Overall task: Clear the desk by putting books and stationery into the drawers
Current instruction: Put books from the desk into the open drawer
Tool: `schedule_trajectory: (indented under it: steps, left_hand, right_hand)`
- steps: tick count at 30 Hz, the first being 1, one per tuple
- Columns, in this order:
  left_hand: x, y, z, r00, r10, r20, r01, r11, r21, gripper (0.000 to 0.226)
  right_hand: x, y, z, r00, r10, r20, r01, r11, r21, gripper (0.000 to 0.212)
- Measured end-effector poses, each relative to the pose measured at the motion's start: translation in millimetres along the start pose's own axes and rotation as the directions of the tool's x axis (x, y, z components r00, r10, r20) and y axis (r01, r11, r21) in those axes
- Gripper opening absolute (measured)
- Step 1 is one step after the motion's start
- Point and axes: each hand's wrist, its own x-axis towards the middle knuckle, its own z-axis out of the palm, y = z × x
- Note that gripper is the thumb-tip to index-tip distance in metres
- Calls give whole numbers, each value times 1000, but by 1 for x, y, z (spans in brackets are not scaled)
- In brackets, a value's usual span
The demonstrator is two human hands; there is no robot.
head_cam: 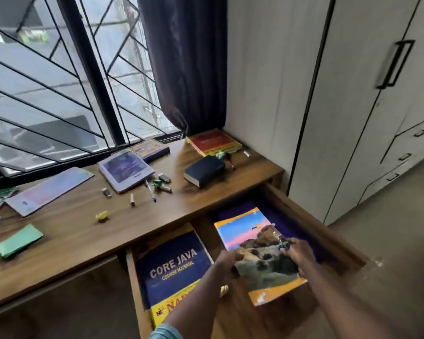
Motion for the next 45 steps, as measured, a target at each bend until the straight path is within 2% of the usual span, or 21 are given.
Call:
schedule_trajectory:
  steps: [3,5,6,8,10,13,17,20,22,25,30,32,33,37,39,43,45]
  left_hand:
    - [32,10,6,995,27,-100,-13,990,140,10]
    - [54,18,8,995,41,-90,-29,991,130,8]
    - [68,21,10,994,45,-103,-35,995,98,24]
    - [87,27,16,988,52,-147,-34,992,124,38]
    - [110,29,20,977,37,-211,16,970,242,41]
    - [119,35,20,950,95,-298,36,913,406,34]
    - [137,44,21,938,140,-318,3,912,411,27]
    - [145,43,23,934,121,-336,34,906,422,33]
    - [147,40,26,944,98,-314,54,895,442,40]
    - [143,30,31,964,115,-240,20,868,496,60]
    - [135,17,36,971,150,-185,-35,859,510,101]
    - [127,18,39,979,137,-150,-23,808,589,131]
    - [125,18,41,981,140,-132,-25,773,634,135]
    - [124,15,49,986,126,-107,-6,676,737,122]
    - [127,11,53,986,100,-135,37,653,756,115]
    - [121,18,56,980,45,-193,94,753,651,83]
    - [112,23,54,981,41,-190,95,753,651,70]
  right_hand:
    - [21,-5,0,1000,20,17,-19,999,-50,44]
    - [38,-11,1,1000,15,22,-13,997,-78,45]
    - [50,-15,1,1000,9,29,-6,995,-101,45]
    - [68,-22,2,999,-2,41,9,987,-160,42]
    - [86,-26,5,999,5,54,6,980,-200,40]
    - [105,-31,10,998,-1,59,16,968,-250,41]
    - [129,-33,22,999,-15,43,26,964,-264,40]
    - [139,-33,34,999,-23,47,35,963,-269,35]
    - [142,-31,40,999,-42,35,51,950,-308,39]
    - [143,-24,45,993,-120,-9,109,930,-351,34]
    - [152,-28,44,985,-173,-28,156,939,-305,25]
    - [155,-29,42,983,-181,-20,166,934,-316,28]
    - [157,-28,41,982,-190,-14,176,930,-324,29]
    - [154,-18,45,962,-272,-9,244,877,-414,30]
    - [149,-13,47,942,-336,-3,276,780,-561,38]
    - [137,-13,49,903,-427,54,335,620,-709,46]
    - [127,-19,56,880,-465,100,384,568,-728,42]
